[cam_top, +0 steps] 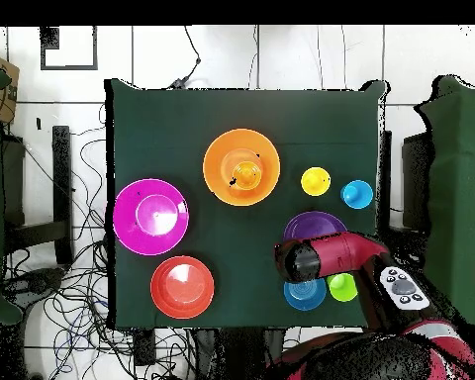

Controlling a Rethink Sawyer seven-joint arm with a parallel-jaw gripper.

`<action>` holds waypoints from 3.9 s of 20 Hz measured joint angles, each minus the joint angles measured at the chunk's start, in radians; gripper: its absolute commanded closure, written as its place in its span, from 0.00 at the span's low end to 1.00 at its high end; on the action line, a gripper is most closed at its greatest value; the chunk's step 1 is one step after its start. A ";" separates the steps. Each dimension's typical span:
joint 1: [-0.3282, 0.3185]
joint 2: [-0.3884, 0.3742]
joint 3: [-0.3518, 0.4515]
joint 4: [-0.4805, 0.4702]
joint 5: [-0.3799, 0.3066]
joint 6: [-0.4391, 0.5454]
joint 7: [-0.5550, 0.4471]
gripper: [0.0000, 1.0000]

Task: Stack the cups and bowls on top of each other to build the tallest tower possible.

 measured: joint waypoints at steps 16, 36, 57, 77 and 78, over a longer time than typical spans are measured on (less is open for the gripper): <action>0.011 -0.011 -0.036 -0.023 0.000 0.000 0.000 1.00; 0.015 -0.071 -0.044 -0.015 0.072 0.029 0.000 1.00; 0.183 -0.360 -0.134 0.118 0.308 0.118 0.001 1.00; 0.452 -0.280 -0.252 0.012 0.535 0.211 0.131 1.00; 0.458 -0.267 -0.258 -0.007 0.541 0.224 0.133 1.00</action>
